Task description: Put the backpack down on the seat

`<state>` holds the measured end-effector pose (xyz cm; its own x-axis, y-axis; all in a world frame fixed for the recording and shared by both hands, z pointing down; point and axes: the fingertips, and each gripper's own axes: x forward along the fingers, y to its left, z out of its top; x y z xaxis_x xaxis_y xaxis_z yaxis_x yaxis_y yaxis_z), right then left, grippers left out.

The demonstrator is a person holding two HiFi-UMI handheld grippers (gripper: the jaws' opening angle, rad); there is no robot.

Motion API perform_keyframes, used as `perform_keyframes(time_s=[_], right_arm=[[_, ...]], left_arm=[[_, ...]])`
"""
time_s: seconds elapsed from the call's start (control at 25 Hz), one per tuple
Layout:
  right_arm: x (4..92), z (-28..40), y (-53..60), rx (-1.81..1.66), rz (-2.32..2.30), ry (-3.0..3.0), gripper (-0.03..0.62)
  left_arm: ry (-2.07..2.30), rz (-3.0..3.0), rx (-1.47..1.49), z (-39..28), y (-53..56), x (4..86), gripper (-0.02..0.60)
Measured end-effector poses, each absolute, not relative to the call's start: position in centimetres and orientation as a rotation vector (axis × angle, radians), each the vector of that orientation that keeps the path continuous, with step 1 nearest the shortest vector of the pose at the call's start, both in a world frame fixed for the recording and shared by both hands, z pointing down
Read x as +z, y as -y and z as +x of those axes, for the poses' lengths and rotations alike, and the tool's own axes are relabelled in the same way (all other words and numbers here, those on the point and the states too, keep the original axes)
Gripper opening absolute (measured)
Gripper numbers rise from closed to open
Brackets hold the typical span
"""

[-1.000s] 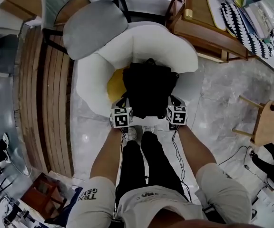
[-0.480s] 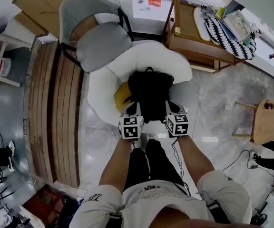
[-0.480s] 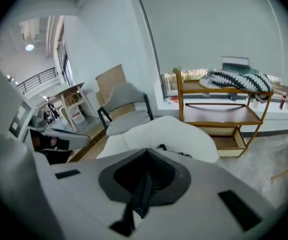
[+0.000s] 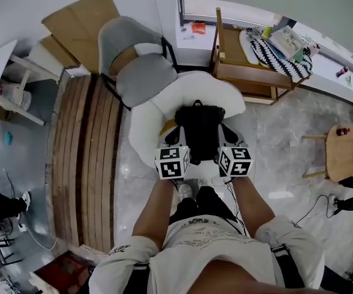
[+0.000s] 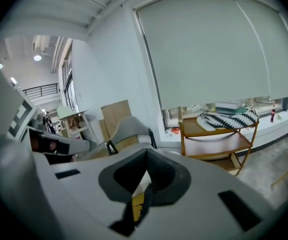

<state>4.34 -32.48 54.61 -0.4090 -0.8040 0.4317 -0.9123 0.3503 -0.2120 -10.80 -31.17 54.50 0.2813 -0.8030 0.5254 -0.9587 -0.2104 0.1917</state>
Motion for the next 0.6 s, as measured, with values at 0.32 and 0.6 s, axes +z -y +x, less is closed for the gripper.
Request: perform_keyframes(time_s=[0.32,0.6], right_arm=[[41.8,3.1,31.2,0.473,1.701,2.515,0.026],[33.0,3.5,29.6,0.257,1.763,2.649,0.026]], left_arm=[[1.644,2.212,0.321,-11.3,29.7,42.9,0.020],[1.680,2.367,0.256,-10.4,29.7,34.6,0.020]])
